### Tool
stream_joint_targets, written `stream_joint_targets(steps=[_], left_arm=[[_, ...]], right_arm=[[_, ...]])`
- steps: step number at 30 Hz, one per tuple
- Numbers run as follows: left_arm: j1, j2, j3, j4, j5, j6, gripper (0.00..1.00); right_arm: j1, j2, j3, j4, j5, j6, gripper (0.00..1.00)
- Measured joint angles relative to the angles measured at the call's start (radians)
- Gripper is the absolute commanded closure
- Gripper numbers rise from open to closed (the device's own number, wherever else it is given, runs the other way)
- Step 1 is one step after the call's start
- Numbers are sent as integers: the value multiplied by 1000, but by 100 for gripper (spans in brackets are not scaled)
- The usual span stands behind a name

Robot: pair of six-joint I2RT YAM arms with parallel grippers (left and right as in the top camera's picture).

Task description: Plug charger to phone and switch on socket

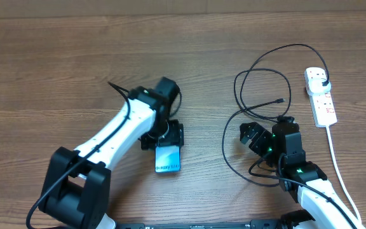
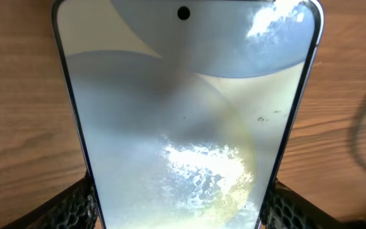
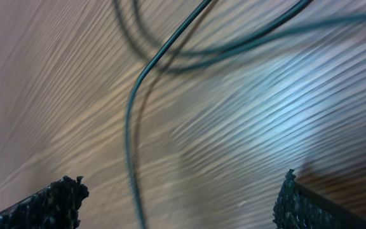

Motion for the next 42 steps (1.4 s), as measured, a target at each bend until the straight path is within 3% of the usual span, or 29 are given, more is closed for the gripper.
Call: stream_joint_targets(steps=[8,14,20,23,30,36,42], left_arm=[[125,1,104,-19,97,20,36],[204,1,119,-19,168,21,36],[266,1,120,-19,253,18,38],[285,1,120,-19,291,14,39],[301,1,121,-18,346,-13,39],[301,1,121,-9,374,-29,40],[301,1,124,13,410,-42,40]], right_arm=[[0,0,0,5,-257,0,0],[10,0,0,122,-529,24,1],[170,0,0,301,-637,83,0],[283,0,0,330,-577,96,0],[531,0,0,369,-165,136,1],[649,28,0,514,98,152,0],[684,175,2,718,182,158,0]])
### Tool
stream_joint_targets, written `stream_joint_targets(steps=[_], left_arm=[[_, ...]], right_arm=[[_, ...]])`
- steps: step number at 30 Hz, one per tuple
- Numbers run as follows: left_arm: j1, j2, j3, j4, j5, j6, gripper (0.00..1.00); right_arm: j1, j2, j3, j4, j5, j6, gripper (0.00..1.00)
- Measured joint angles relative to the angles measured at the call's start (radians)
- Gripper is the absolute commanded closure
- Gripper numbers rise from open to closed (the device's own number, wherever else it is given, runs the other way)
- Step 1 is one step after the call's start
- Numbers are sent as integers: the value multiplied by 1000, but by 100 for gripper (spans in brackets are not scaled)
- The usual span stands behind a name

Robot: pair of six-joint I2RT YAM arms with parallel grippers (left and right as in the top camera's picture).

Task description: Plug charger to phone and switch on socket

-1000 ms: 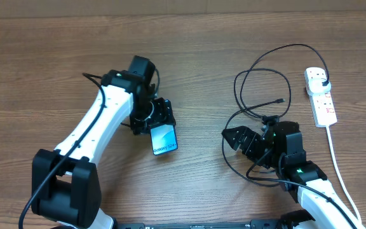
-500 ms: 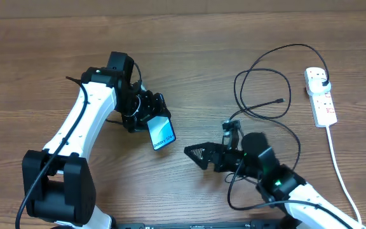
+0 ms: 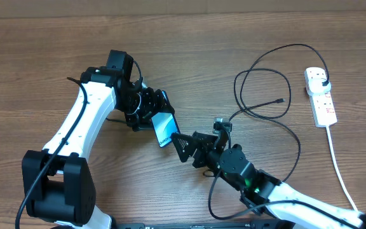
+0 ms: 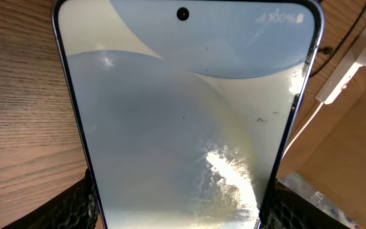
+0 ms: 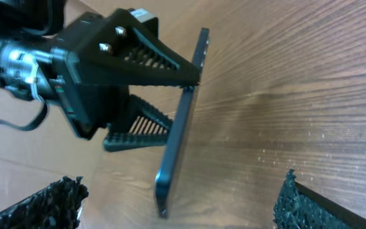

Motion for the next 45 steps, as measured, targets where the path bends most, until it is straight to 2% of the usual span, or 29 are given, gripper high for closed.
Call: stream_joint_targets(steps=[4,13,17,25,29,37,45], left_arm=[[0,0,0,3,13,-18,40],[0,0,0,48,37,-98,41],[0,0,0,52,41,-130,40],[0,0,0,55,61,-154,41],[0,0,0,55,67,-158,40],[-34,0,0,79,68,-175,40],[-55,0,1,100,68,-203,40]], right_arm=[[0,79,1,95,20,0,2],[0,187,53,105,29,0,11],[0,198,101,105,34,-3,23],[0,259,130,149,45,0,31],[0,277,137,150,57,-2,43],[0,277,173,150,115,1,51],[-1,277,176,119,147,1,68]])
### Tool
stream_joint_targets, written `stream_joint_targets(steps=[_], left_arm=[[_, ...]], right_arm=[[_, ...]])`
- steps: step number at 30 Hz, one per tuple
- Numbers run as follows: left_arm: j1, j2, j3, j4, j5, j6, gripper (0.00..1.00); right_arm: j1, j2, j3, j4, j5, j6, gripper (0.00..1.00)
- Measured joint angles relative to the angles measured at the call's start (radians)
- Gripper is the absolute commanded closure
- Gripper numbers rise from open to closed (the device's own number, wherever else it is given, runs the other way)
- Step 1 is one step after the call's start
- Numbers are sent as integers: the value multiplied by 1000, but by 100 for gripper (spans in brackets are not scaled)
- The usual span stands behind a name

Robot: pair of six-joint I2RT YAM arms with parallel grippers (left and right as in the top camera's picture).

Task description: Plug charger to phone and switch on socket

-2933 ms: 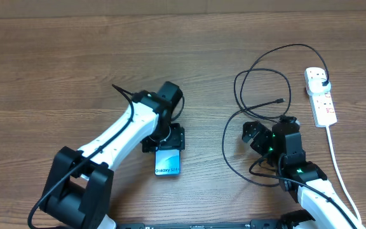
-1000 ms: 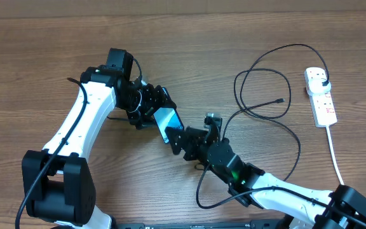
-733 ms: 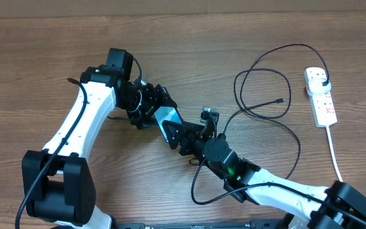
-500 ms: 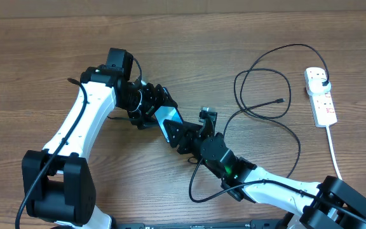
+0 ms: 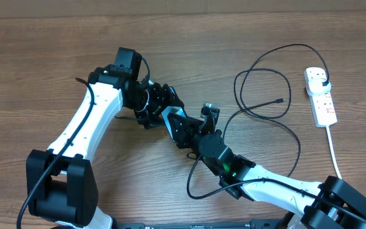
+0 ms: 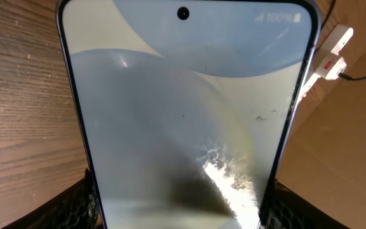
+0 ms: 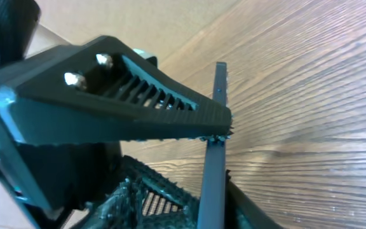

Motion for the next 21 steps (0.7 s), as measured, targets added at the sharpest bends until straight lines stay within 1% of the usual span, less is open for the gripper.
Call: stream_joint_targets(steps=[3,7,10,13,17,19,21], left_arm=[[-5,0,0,0,-2,-3,37],[-5,0,0,0,-2,-3,33],[-5,0,0,0,-2,-3,31],[-5,0,1,0,-3,-3,30],[-5,0,1,0,-8,-3,24],[-5,0,1,0,-9,-3,24],[-3,0,1,0,-8,-3,21]], right_arm=[[-1,0,0,-15,7,1,75],[-2,1,0,-23,12,0,80],[-2,1,0,-27,13,-2,86],[-3,4,0,-33,18,3,89],[-8,9,0,-35,18,2,95],[-8,10,0,-35,18,4,96],[-8,10,0,-36,17,4,96]])
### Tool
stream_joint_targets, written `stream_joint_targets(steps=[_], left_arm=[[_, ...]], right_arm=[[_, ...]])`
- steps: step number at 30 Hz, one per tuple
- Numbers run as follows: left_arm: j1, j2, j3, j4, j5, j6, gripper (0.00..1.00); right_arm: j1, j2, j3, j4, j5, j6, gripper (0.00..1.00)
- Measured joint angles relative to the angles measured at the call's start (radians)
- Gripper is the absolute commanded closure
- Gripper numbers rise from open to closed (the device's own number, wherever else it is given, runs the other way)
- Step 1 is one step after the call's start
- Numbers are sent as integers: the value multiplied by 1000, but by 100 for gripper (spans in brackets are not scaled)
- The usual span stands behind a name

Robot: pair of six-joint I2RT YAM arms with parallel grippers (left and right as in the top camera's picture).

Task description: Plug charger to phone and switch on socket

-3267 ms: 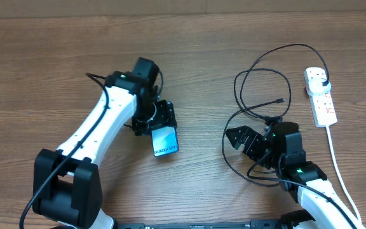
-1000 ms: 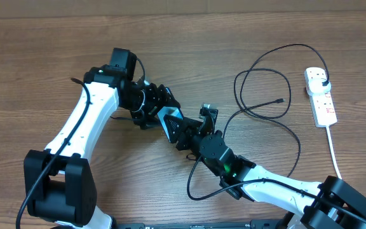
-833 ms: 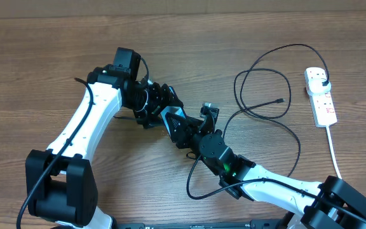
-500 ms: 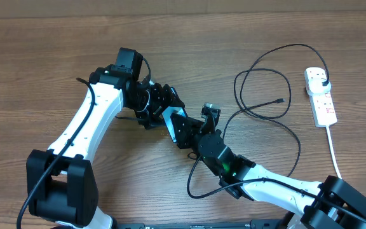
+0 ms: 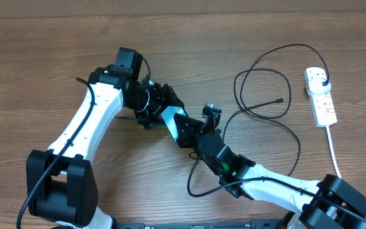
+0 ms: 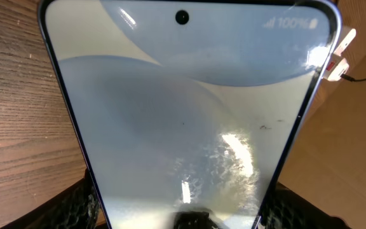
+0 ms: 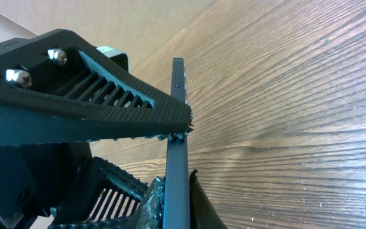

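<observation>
The phone [image 5: 170, 116] is off the table, tilted on edge, its lit screen [image 6: 183, 108] filling the left wrist view. My left gripper [image 5: 162, 108] is shut on its two long sides, fingers [image 6: 81, 207] showing at the lower corners. My right gripper [image 5: 183, 131] is shut on the phone's lower end; edge-on, the phone [image 7: 176, 127] stands between its jaws, which press both faces. The black charger cable [image 5: 259, 76] loops on the table, its free plug [image 5: 280, 100] lying bare to the right. The white socket strip [image 5: 321, 97] lies at the far right.
The wooden table [image 5: 43, 63] carries only these things. Cable loops [image 5: 294, 137] run close by my right arm. A white lead [image 5: 337, 159] trails from the strip toward the front edge. The strip [image 6: 338, 51] also shows past the phone's corner.
My right gripper's jaws, which stood either side of the phone's lower end, are now pressed on its faces. The phone sits slightly nearer the left wrist camera. The left grip is unchanged.
At first my left gripper held the phone flat on the table, the right gripper open over the cable at the right. Then the phone was raised on edge, the open right gripper close by. Then the right jaws straddled its end, and now grip it.
</observation>
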Motion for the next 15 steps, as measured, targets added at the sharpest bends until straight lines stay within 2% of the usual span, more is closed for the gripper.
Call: stream_joint_targets(steps=[4,7,15], left_arm=[[16,0,0,2,24,1,17],[51,0,0,24,96,26,2],[217,0,6,31,293,213,0]], right_arm=[[-10,0,0,8,-13,-5,96],[-32,0,2,22,-29,-2,96],[-153,0,4,11,-177,101,96]])
